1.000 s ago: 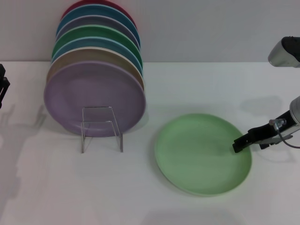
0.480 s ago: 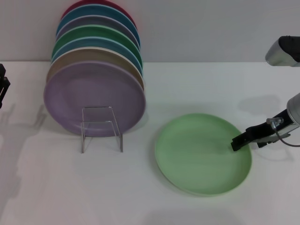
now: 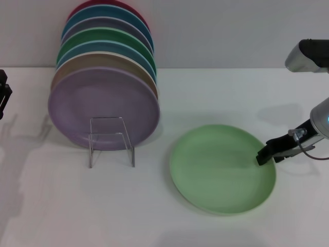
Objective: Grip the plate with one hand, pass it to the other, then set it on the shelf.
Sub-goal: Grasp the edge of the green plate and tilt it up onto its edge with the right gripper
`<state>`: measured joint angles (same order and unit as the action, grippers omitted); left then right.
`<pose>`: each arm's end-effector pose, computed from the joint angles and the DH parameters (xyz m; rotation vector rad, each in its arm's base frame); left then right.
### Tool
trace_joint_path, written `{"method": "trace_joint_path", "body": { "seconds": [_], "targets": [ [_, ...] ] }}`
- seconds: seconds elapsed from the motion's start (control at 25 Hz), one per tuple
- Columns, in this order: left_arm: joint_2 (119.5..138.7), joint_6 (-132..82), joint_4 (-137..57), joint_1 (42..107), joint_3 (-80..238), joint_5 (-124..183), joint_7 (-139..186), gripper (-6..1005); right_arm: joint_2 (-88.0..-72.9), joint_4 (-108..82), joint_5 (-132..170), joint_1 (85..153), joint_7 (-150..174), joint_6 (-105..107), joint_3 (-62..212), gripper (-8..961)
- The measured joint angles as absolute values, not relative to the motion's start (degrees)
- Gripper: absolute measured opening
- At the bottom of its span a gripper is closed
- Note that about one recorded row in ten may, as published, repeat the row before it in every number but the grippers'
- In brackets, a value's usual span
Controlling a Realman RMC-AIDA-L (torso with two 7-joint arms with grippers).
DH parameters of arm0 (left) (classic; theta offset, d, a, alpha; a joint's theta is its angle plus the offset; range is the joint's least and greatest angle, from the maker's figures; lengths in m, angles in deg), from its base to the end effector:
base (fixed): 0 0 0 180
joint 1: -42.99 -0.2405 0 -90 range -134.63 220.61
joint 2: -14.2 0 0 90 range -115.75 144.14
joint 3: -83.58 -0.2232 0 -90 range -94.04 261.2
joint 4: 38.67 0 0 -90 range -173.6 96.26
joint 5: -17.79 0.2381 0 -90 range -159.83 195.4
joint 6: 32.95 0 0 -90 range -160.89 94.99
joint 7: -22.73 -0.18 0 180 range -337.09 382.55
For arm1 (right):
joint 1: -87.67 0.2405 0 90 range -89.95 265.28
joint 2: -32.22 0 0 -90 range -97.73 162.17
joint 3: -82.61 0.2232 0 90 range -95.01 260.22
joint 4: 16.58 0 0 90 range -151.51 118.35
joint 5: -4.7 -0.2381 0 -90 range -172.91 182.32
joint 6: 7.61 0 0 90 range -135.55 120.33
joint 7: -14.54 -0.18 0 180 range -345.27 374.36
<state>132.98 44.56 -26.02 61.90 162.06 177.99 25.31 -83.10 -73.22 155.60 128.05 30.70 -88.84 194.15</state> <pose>-0.3112 0.3491 0.0326 -1.4714 -0.2761 -0.7167 0.2310 0.4046 -0.0004 -2.1723 1.5442 -0.3727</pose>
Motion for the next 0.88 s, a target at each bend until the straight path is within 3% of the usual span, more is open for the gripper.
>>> {"method": "trace_joint_path", "body": {
  "seconds": [0.16, 0.88],
  "targets": [
    [132.99, 44.6, -26.1, 61.9, 162.0, 178.0, 25.4, 796, -83.05, -73.2, 155.7, 128.3, 30.8, -88.8, 194.1, 444],
    [132.95, 44.6, -26.0, 62.0, 162.0, 178.1, 25.0, 793, -83.09, -71.4, 155.7, 128.6, 30.7, -88.6, 192.1, 399]
  ]
}}
